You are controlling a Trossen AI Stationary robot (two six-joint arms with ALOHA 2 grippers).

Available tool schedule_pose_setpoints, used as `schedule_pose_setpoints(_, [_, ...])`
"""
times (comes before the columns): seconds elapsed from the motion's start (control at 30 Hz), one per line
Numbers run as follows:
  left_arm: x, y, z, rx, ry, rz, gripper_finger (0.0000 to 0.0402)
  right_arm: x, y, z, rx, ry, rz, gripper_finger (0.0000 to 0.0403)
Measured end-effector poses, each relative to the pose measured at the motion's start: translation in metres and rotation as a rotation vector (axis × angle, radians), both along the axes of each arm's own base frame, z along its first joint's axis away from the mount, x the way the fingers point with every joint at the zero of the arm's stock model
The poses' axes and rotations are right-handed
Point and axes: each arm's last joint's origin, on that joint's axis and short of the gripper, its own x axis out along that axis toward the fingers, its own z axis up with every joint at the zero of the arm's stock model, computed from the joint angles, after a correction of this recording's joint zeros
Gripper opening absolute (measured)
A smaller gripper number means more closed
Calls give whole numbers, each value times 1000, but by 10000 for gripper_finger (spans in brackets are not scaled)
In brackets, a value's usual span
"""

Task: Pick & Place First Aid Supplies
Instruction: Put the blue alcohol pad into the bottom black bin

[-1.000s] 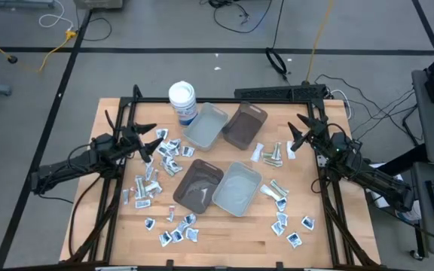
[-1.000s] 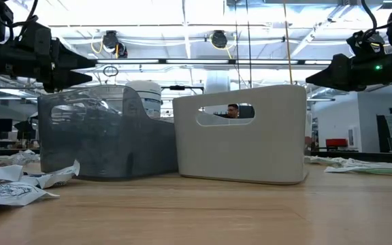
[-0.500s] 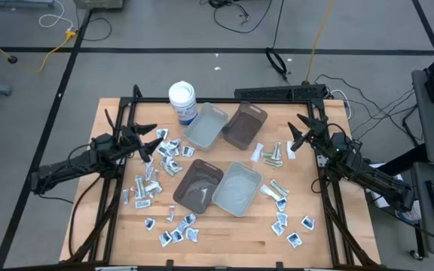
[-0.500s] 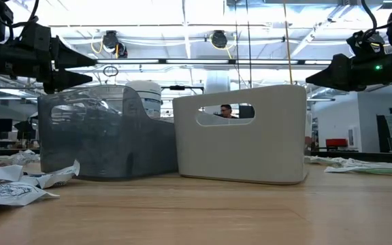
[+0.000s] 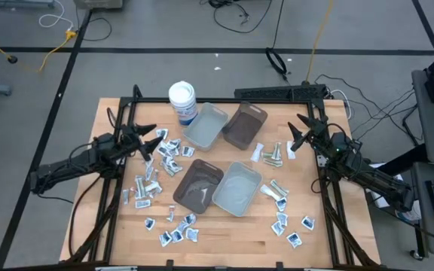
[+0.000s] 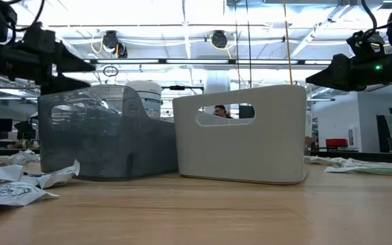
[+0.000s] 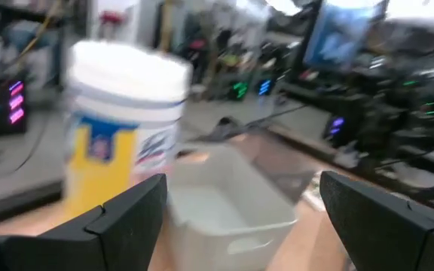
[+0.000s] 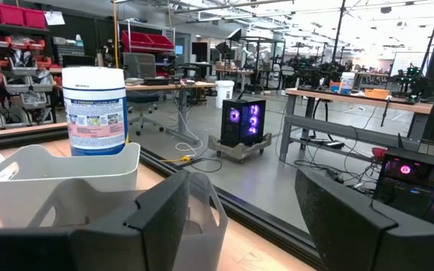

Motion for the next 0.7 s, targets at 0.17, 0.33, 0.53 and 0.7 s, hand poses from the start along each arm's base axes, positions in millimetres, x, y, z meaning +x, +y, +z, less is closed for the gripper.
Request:
schedule_pose_setpoints(0.17, [0, 3, 12, -90, 129, 112, 354, 0, 0, 0, 0, 0, 0, 238])
schedule_pose_setpoints(0.33, [8, 6, 34, -196, 230, 135, 354, 0, 0, 0, 0, 0, 0, 238])
schedule_pose_setpoints(0.53, [28, 9, 57, -280, 416, 132, 354, 0, 0, 0, 0, 1, 1, 238])
schedule_pose_setpoints(0.7, [47, 9, 72, -347, 535, 121, 354, 0, 0, 0, 0, 0, 0, 238])
